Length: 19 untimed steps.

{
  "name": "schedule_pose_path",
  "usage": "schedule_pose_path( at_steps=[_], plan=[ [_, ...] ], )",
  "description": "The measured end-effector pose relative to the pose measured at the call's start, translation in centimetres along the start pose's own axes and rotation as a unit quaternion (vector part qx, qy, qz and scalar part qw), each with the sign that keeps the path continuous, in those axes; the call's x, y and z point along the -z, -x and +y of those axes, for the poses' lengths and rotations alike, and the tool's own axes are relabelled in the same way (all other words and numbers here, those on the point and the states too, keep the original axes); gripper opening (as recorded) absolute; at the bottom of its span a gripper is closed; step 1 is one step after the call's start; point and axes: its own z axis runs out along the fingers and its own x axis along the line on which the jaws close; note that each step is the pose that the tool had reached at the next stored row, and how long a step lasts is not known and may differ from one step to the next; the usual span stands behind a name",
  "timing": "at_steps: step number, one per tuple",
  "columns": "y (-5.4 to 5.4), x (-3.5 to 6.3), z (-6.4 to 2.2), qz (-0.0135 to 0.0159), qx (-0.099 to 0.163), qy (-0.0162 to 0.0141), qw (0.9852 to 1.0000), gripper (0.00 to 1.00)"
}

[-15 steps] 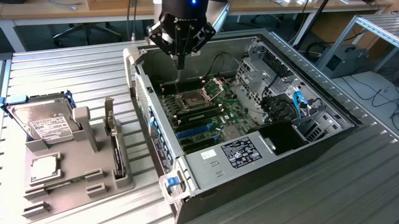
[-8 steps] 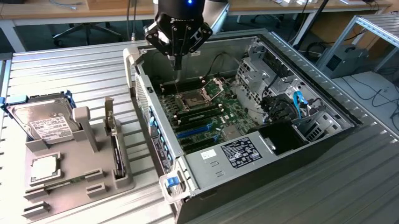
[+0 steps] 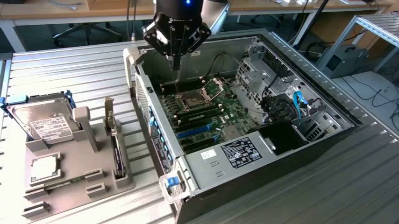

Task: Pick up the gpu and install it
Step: 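Reach for the gpu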

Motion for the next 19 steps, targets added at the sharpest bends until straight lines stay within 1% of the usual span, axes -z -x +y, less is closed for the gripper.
schedule_pose_path(
  at_steps=[19],
  plan=[
    [-1.7, 0.02, -0.13, 0.0000, 0.000, 0.0000, 1.0000, 0.11]
  ],
)
